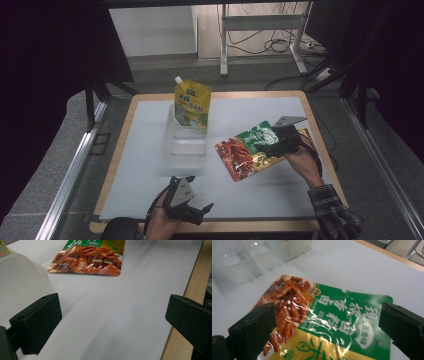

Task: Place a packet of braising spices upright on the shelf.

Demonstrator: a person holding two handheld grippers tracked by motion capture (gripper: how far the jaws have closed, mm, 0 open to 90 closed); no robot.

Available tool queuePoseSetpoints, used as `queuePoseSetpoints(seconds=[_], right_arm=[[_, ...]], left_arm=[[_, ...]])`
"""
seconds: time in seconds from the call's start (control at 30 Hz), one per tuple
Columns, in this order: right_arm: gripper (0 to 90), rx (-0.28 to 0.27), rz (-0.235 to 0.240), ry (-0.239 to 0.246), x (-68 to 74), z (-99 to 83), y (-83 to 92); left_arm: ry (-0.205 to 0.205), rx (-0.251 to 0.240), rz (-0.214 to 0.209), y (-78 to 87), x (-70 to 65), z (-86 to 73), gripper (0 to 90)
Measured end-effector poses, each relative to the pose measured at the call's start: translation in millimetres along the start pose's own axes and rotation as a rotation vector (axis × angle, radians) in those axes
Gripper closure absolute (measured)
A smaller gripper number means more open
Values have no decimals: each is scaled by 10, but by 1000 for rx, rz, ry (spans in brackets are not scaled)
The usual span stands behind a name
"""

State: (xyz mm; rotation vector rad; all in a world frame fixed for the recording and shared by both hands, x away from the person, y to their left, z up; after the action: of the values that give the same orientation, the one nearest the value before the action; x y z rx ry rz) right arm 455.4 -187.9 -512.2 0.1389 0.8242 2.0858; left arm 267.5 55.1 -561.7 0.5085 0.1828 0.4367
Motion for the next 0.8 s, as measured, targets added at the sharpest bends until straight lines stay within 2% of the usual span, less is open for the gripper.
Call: queuePoseSetpoints(seconds=[0.23, 0.37, 0.63, 0.8], right_arm=[[12, 24, -34, -40, -180, -218, -54], [13, 43, -41, -44, -249, -330, -99], [13, 92, -50, -60, -313, -504, -195], [13, 119, -41, -91, -342, -580, -232]], left_arm=[[-1, 0, -3, -1, -1, 0, 3], [-2, 2, -5, -3, -1, -3, 3], [-5, 7, -7, -4, -3, -7, 3], [-7, 11, -7, -9, -6, -9, 3]])
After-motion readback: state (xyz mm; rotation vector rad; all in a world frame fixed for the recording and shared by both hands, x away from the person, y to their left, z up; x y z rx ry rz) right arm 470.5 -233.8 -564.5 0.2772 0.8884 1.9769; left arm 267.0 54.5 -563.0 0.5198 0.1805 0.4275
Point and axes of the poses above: each handheld gripper's, and its own axes: y roughly backward along the jaws, z roughly out of its top, x roughly to its left, the point moved 8 cm from there along -y, roughly forward along the jaws, and after that the axes turned 14 degrees about -z, right-handed, at the moved point
